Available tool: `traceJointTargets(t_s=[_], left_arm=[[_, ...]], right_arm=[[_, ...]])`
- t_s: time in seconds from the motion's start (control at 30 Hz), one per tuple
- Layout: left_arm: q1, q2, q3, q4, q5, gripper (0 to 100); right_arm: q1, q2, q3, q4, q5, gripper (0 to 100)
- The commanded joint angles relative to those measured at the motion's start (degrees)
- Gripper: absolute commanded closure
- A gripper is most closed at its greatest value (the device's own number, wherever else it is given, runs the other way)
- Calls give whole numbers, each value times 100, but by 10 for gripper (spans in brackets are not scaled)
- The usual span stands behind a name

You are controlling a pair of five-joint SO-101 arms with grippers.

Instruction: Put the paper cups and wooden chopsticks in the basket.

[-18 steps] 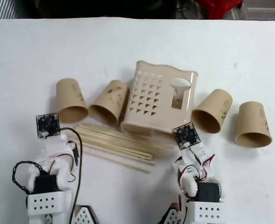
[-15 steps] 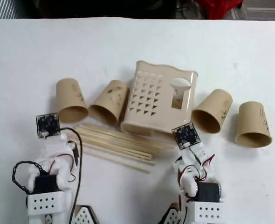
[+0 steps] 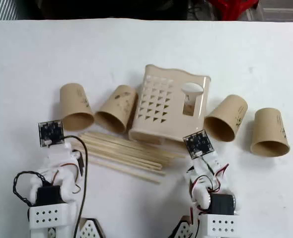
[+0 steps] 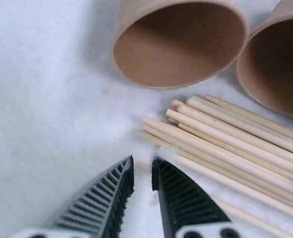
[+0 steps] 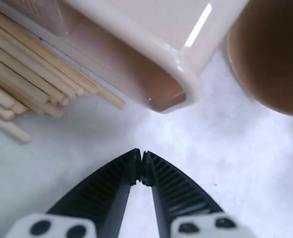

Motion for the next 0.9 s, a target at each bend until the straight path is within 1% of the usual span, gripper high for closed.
traceJointTargets(t_s=[0.0, 0.87], left_arm=[[-4, -48, -26, 26, 44, 915], [-4, -48, -26, 26, 44, 915]], right_arm=[[4, -163, 18, 40, 9, 981], [31, -163, 18, -92, 44, 981]])
